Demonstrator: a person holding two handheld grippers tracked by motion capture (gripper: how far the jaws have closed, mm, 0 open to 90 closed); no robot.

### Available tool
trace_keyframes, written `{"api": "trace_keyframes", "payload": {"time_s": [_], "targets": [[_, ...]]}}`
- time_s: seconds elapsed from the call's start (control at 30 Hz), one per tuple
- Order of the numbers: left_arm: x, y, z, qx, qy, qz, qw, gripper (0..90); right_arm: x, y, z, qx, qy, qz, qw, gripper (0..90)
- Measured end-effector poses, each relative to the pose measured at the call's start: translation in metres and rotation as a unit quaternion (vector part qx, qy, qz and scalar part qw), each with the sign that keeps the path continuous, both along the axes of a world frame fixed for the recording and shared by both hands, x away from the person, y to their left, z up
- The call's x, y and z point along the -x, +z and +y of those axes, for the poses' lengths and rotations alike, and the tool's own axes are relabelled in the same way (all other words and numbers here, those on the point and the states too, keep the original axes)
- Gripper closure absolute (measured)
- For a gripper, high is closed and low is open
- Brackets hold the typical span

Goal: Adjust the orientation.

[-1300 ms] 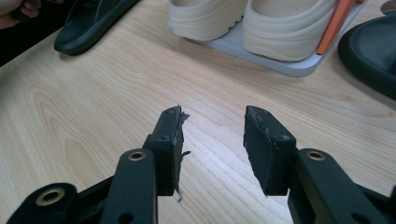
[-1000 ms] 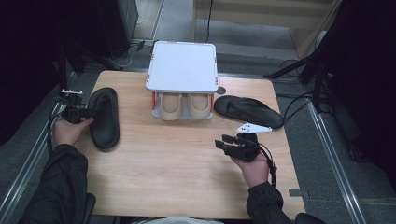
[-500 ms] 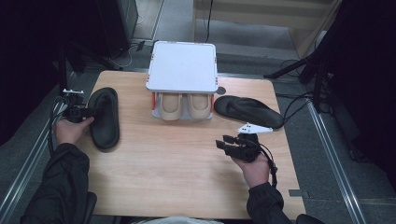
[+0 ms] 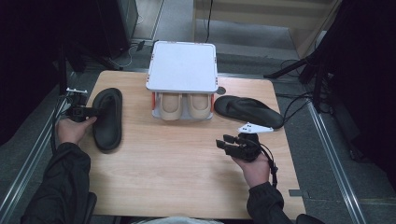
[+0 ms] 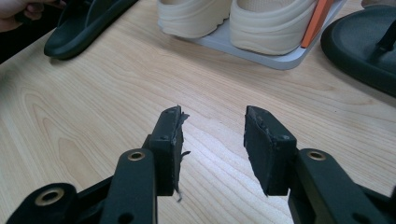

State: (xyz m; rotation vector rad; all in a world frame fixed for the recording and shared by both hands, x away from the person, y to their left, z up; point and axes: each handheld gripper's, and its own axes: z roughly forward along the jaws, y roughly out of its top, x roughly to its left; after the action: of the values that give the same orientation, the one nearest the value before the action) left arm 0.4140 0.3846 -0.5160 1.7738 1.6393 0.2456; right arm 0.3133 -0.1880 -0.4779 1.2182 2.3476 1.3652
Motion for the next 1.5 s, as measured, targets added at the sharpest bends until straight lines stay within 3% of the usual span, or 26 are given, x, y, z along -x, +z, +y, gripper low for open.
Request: {"api": "trace_keyframes", "payload": {"time_s": [0.3, 0.37, 0.47, 0.77, 1.3, 1.5], "targets": [[-0.002, 0.008, -0.010, 0.004, 0.004, 0.008, 1.0000, 70.6, -0.001, 0.000, 0.000, 0.000, 0.001, -0.001, 1.0000, 58.3], [-0.001, 0.009, -0.011, 0.021, 0.003, 0.010, 0.9997, 70.6, -0.001, 0.000, 0.000, -0.001, 0.001, 0.000, 1.0000, 58.3], [0.000, 0.012, -0.013, 0.024, 0.000, 0.011, 0.9997, 70.6, -0.001, 0.000, 0.000, -0.001, 0.001, 0.000, 1.0000, 58.3], [0.006, 0.024, -0.022, 0.016, -0.006, 0.001, 0.9999, 70.5, -0.001, 0.000, 0.001, -0.002, 0.004, -0.003, 1.0000, 58.2], [0.061, 0.057, -0.070, 0.029, -0.034, -0.032, 0.9985, 70.4, -0.004, 0.004, 0.000, -0.009, 0.005, -0.006, 0.9999, 58.1], [0.084, 0.062, -0.090, 0.018, -0.045, -0.036, 0.9982, 70.2, -0.006, 0.005, 0.001, -0.009, 0.007, -0.007, 0.9999, 58.1]]}}
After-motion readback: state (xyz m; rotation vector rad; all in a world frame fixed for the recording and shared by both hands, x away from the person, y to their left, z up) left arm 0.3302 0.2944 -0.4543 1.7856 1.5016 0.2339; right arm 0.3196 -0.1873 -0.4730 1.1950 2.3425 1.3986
